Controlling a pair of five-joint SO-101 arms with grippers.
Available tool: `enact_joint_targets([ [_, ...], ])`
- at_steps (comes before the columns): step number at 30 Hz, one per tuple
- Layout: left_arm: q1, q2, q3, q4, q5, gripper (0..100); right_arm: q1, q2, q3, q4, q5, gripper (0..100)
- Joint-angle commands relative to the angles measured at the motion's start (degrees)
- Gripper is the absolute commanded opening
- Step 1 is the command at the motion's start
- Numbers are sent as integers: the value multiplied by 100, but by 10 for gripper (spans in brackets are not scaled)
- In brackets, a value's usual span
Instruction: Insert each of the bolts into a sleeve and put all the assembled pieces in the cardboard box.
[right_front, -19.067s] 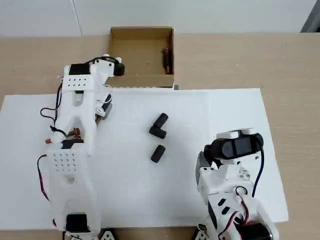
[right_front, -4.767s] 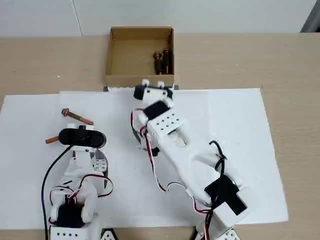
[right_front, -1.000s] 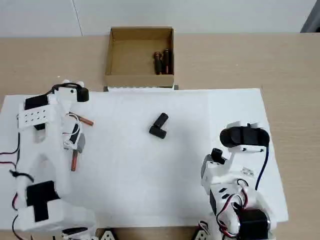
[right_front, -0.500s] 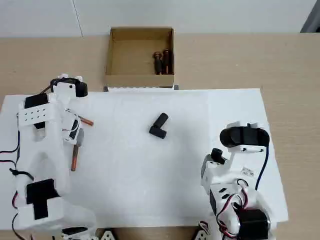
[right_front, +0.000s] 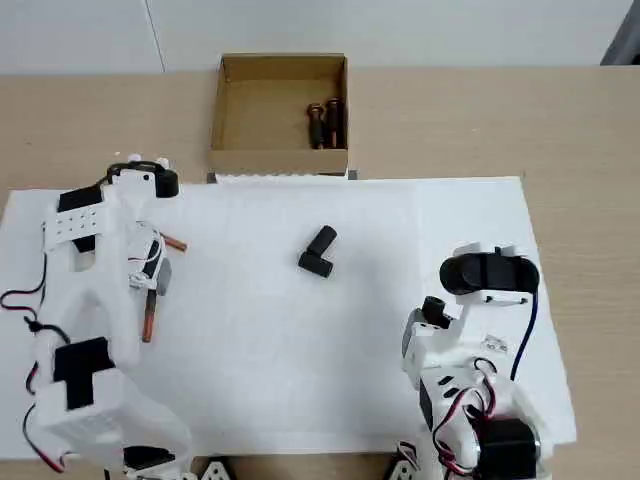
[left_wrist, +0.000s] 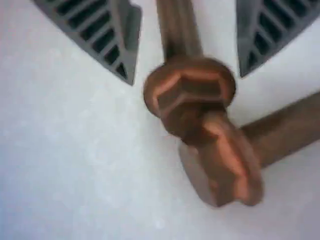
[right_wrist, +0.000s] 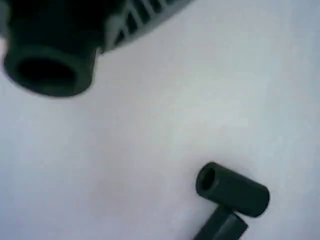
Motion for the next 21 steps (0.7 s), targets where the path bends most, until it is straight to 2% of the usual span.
enact_joint_targets([
  [1,-35,220,-198,-62,-18,118,22,-57,-35,-101,53,2],
  [9,-18,422,-189,-229,-18,68,22,-57,-35,-101,53,2],
  [13,-9,378,-189,-176,-9,4,22,-57,-35,-119,35,2],
  [21,-35,53,-224,264,-18,5,13,-75,-44,-145,44,2],
])
